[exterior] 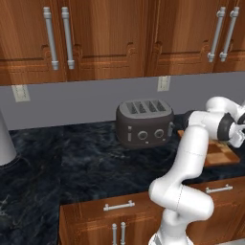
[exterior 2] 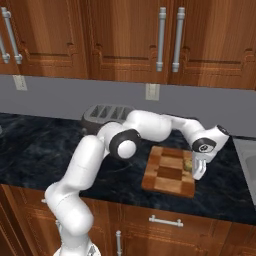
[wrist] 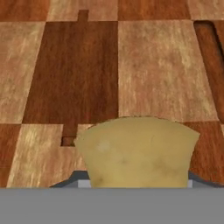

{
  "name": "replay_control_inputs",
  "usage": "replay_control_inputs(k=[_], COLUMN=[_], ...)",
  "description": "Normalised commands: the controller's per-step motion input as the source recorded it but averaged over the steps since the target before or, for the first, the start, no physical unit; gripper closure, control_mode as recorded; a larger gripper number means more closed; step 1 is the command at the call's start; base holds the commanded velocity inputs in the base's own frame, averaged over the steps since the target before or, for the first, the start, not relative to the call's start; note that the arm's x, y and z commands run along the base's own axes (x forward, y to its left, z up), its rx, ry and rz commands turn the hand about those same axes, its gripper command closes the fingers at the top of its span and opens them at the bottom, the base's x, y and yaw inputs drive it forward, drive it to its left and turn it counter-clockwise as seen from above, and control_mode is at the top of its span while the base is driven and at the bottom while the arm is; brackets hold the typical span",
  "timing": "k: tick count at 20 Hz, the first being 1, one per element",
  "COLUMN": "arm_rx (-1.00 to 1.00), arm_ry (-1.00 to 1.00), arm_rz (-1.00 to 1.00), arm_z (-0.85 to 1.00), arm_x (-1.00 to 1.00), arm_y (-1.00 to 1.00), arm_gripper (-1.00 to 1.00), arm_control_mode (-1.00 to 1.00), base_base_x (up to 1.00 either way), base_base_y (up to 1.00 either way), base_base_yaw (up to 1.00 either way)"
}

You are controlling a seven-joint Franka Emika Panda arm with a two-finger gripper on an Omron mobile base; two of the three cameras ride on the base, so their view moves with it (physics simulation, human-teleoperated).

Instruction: Pick up the sponge from the counter and clean the cutting board by briefly scrubbing or pressing down on the cutting board. Once finished, release the sponge.

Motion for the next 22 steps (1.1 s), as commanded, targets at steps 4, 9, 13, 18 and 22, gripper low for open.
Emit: replay_control_inputs(k=[4,9,13,18,22], arm_rx=[-0.03,-0.13,-0.20,-0.22,-0.12], arm_ry=[0.00,0.00,0.06,0.14,0.18], arm_rz=[-0.18,-0.18,-0.13,-0.09,-0.04], arm_z=[-0.24,-0.05,-0.06,-0.21,-0.03], arm_x=[-0.86,-0.80,-0.67,-0.53,-0.49], arm_y=[0.00,0.00,0.09,0.37,0.59], arm_gripper=[1.00,1.00,1.00,1.00,1.00], arm_control_mode=[-1.00,-1.00,-1.00,-1.00,-1.00], base_base_x=[0.00,0.00,0.00,0.00,0.00], base_base_y=[0.00,0.00,0.00,0.00,0.00], base_base_yaw=[0.00,0.00,0.00,0.00,0.00])
